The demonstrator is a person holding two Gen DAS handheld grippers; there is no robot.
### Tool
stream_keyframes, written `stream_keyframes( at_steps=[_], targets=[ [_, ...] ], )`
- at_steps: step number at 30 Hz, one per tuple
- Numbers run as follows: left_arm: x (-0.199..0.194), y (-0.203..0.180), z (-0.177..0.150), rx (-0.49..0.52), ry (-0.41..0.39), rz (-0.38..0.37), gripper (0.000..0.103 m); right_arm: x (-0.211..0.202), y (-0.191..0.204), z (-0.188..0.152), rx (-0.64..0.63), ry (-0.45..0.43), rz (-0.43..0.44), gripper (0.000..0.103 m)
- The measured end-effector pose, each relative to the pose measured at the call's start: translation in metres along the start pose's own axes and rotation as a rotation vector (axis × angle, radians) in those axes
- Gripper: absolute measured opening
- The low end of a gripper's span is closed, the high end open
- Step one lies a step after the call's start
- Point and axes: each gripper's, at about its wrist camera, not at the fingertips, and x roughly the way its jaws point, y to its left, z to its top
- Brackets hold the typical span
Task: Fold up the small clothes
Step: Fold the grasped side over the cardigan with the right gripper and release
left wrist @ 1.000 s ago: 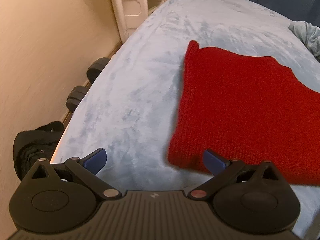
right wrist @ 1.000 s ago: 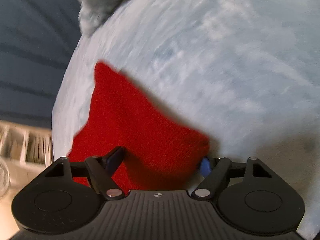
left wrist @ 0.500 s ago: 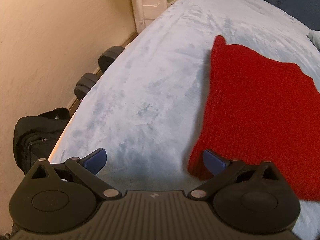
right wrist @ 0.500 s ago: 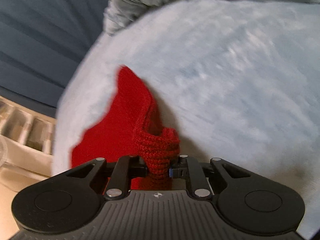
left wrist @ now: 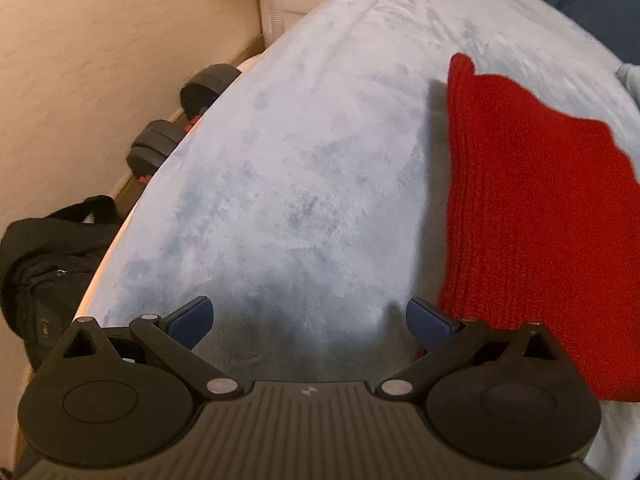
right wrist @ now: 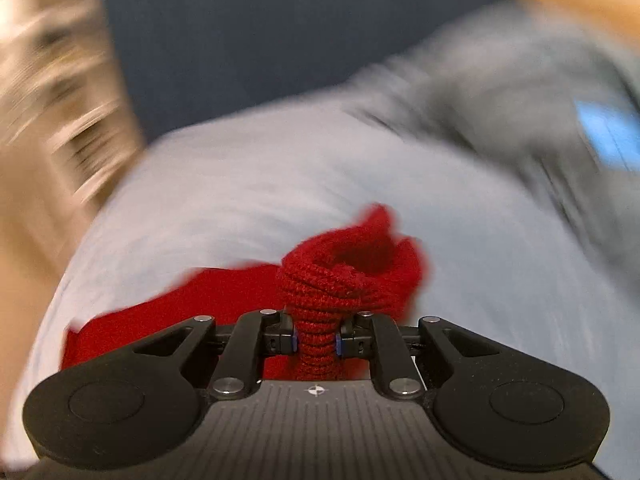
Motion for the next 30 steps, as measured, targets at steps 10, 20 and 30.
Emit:
stream_keyframes(
  at_steps=[10,20,30],
  targets=[
    [-0.012,0.065,-0.005,-0.127,0.006,-0.065,0.103,0.014,0.218,-0.151,-0.665,0.146,0.395,0.017],
    [-0.021,0.065,-0.01,-0.128,0.011,-0.142,0.103,-0.021,0.189,-0.131,-0.447,0.223,0.625,0.055],
    [-0.057,0.016,-0.02,-0.037,0.034,-0.446,0.103,-0.033,0.104,-0.118,-0.19,0.233,0.414,0.049]
  ],
)
